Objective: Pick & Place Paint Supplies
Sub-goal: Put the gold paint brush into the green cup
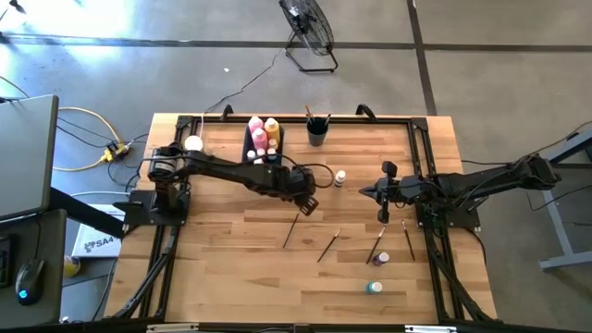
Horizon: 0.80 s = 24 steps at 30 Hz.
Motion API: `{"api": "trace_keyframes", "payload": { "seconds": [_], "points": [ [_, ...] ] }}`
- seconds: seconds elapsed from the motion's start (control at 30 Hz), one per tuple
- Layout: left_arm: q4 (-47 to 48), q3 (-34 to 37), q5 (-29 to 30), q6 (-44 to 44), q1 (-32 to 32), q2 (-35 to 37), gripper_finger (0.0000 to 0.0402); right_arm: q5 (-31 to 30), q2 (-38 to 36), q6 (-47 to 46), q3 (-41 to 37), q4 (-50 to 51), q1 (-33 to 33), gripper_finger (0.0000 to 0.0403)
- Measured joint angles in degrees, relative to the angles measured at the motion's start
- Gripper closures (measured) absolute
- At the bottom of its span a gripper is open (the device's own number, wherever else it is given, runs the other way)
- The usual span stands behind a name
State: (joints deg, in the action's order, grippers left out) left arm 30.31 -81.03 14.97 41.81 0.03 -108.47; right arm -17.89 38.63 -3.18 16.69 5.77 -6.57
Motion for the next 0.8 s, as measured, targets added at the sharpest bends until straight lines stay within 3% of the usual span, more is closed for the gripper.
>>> {"api": "trace_keyframes", "payload": {
  "seconds": [0.8],
  "points": [
    [0.4,-0.1,-6.7,5.3,-0.1,-6.5,0.0279,0.0,0.1,0.0,0.0,0.0,0.0,0.0401]
  ]
}}
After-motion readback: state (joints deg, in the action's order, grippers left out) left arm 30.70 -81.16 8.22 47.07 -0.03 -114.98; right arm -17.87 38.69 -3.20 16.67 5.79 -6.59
